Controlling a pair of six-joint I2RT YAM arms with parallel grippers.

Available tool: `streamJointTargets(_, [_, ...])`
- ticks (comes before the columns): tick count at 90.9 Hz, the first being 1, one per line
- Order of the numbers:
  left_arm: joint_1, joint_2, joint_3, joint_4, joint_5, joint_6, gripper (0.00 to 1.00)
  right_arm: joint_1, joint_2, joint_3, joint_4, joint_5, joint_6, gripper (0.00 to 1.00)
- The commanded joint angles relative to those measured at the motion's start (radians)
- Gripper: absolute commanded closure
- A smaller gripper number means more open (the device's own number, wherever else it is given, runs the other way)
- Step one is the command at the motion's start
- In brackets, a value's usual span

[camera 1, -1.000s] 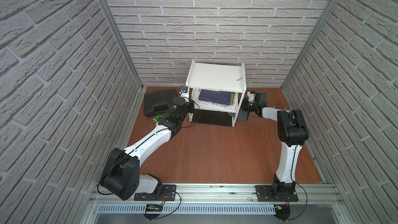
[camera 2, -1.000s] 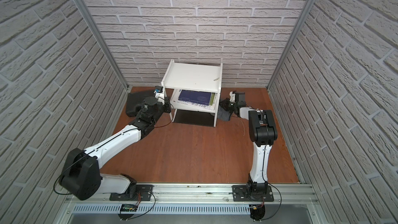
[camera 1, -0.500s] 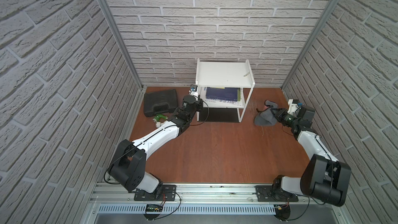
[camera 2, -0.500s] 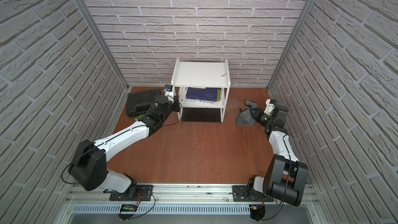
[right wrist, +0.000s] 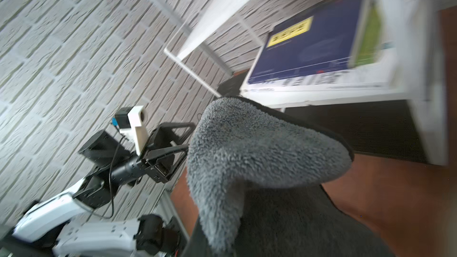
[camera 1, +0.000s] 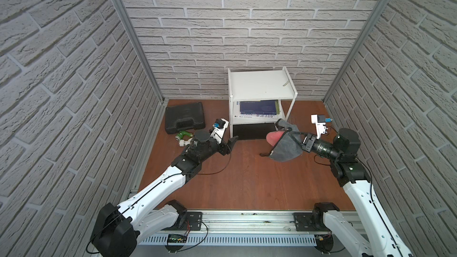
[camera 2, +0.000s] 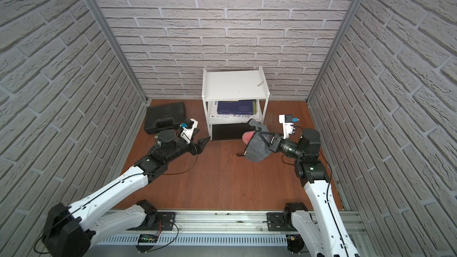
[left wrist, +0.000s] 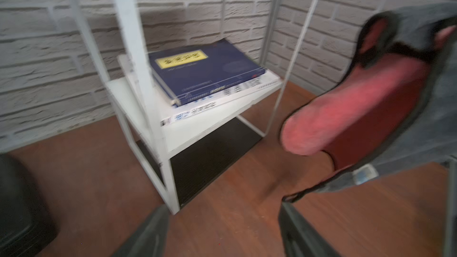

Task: Wipe the bookshelf clean with a cloth
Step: Adjust the cleaning item, then hold the shelf at the center of the board.

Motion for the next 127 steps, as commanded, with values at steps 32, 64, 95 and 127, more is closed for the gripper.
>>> streamJointTargets(32, [-0.203,0.379,0.236,0.33,0.279,0.013,0.02,0.33,0.199,0.173,0.116,0.108,-0.056,0.97])
streamJointTargets(64, [-0.119,0.235,-0.043,0.563,-0.13,-0.208,1.0,0.295,0.17,0.123,-0.165,0.561,-0.217,0.52])
streamJointTargets(95, [0.22,-0.097,-0.213,-0.077,-0.126,-0.448,1.0,0.199,0.135,-0.006,0.06,0.845,-0.503,0.27])
streamJointTargets(127, [0.377,0.316,0.109,0.059,0.229,-0.517,1.0,0.121,0.427,0.175,0.442,0.815,-0.548,0.33])
